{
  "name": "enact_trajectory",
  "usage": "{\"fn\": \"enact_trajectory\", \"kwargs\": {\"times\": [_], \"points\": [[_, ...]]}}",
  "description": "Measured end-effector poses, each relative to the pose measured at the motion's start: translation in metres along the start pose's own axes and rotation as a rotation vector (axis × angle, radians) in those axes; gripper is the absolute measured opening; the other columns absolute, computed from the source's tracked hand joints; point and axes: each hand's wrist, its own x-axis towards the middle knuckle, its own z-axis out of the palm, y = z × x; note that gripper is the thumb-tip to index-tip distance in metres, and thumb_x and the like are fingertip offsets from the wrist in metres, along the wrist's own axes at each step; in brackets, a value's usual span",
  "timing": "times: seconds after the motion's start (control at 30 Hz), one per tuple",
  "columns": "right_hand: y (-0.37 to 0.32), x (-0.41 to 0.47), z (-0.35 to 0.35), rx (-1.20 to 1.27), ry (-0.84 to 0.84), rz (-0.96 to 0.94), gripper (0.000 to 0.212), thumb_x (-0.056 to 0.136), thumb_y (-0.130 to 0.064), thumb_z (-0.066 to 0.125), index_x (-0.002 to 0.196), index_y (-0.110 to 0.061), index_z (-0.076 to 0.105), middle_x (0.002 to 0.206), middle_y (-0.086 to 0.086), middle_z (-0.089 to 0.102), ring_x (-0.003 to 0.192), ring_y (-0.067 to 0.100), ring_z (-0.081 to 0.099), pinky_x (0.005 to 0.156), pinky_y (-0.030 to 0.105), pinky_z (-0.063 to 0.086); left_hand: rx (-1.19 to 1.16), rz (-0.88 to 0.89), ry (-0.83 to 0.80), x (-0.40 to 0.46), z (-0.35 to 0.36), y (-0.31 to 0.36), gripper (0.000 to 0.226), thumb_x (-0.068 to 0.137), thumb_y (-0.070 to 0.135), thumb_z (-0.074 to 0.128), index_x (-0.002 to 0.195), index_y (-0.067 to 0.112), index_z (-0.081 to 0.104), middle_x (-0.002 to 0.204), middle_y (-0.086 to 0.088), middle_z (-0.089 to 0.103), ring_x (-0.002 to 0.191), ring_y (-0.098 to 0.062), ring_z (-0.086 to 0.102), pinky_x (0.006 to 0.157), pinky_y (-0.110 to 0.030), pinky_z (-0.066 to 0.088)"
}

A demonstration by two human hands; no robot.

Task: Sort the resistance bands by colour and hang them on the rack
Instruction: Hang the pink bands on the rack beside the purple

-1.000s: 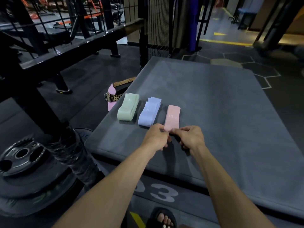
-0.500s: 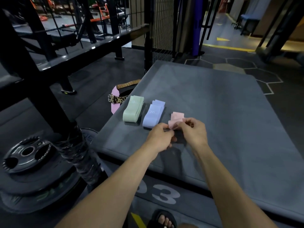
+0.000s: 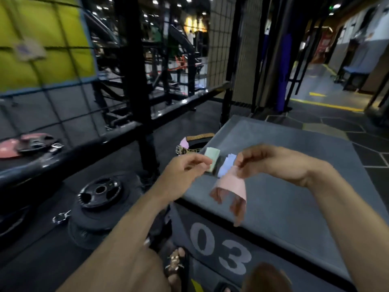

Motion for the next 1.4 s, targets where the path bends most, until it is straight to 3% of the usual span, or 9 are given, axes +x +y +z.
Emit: {"fn": "enact_trajectory", "kwargs": {"times": [0.13,0.3,0.33,0.47,0.57,0.73,0.93,1.23,1.4], "points": [[-0.068,-0.006,0.044,-0.085,-0.236,-0.109,0.023,0.078,-0.016,0.071,0.095,-0.001,0.069,0.091,0.005,0.064,0.089,0.016,0.056,0.089,0.031,0.041,-0.022,-0.017,-0.078,-0.07,-0.044,0.039,0.024,0.106,0.014,0.049,0.111,0.014,0.072,0.106,0.006,0.076,0.1,-0.005,0.068,0.084,-0.017,0.05],[-0.139,0.01,0.112,-0.115,-0.479,-0.24,0.019,0.085,-0.012,0.063,0.094,0.004,0.064,0.089,0.009,0.055,0.086,0.017,0.049,0.082,0.028,0.039,-0.121,-0.119,0.024,-0.143,-0.096,0.063,0.02,0.102,0.018,0.053,0.093,0.032,0.064,0.086,0.031,0.072,0.085,0.018,0.062,0.082,-0.003,0.044],[-0.151,0.014,0.125,-0.115,-0.525,-0.257,0.018,0.086,-0.012,0.063,0.094,0.004,0.063,0.087,0.008,0.055,0.084,0.015,0.05,0.081,0.024,0.041,-0.139,-0.134,0.053,-0.158,-0.108,0.062,0.007,0.099,0.029,0.06,0.096,0.034,0.063,0.099,0.027,0.073,0.095,0.015,0.062,0.091,-0.007,0.044],[-0.193,0.027,0.183,-0.092,-0.649,-0.338,0.008,0.081,-0.008,0.061,0.089,-0.005,0.064,0.075,-0.001,0.055,0.068,0.004,0.05,0.066,0.016,0.042,-0.169,-0.181,0.151,-0.219,-0.154,0.067,0.051,0.085,0.052,0.069,0.125,0.022,0.068,0.136,0.0,0.064,0.126,-0.015,0.057,0.116,-0.04,0.037],[-0.217,0.038,0.224,-0.103,-0.728,-0.392,0.013,0.08,-0.009,0.061,0.092,-0.006,0.065,0.084,0.009,0.05,0.081,0.02,0.043,0.075,0.033,0.035,-0.168,-0.164,0.269,-0.264,-0.182,0.075,0.026,0.09,0.036,0.058,0.1,0.022,0.077,0.111,-0.002,0.071,0.106,-0.013,0.059,0.102,-0.036,0.044],[-0.25,0.052,0.287,0.002,-0.895,-0.389,0.013,0.08,-0.008,0.061,0.093,-0.007,0.065,0.083,0.004,0.055,0.076,0.008,0.052,0.066,0.016,0.043,0.011,-0.19,0.421,-0.33,-0.219,0.091,0.027,0.099,0.033,0.057,0.078,0.016,0.058,0.07,0.006,0.05,0.066,-0.005,0.044,0.06,-0.021,0.034],[-0.253,0.07,0.335,0.129,-0.921,-0.324,0.016,0.078,-0.002,0.065,0.095,-0.004,0.064,0.072,-0.005,0.062,0.066,0.004,0.055,0.057,0.011,0.042,0.316,-0.348,0.389,-0.369,-0.246,0.1,0.043,0.103,0.054,0.043,0.09,0.019,0.064,0.069,-0.006,0.058,0.065,-0.017,0.061,0.065,-0.032,0.048],[-0.236,0.107,0.352,0.294,-0.856,-0.326,0.014,0.082,-0.016,0.068,0.094,-0.008,0.069,0.085,0.001,0.065,0.077,0.008,0.059,0.067,0.018,0.044,0.684,-0.261,0.284,-0.349,-0.29,0.113,0.045,0.105,0.045,0.044,0.068,0.021,0.038,0.065,-0.002,0.029,0.053,-0.013,0.035,0.058,-0.054,0.033],[-0.267,0.12,0.352,0.394,-0.655,-0.445,0.013,0.085,-0.02,0.069,0.089,-0.008,0.067,0.081,0.007,0.063,0.072,0.014,0.057,0.064,0.022,0.044,0.917,-0.195,0.403,-0.333,-0.329,0.136,0.05,0.104,0.049,0.042,0.066,0.017,0.042,0.059,-0.002,0.044,0.049,-0.01,0.044,0.05,-0.033,0.041]]}}
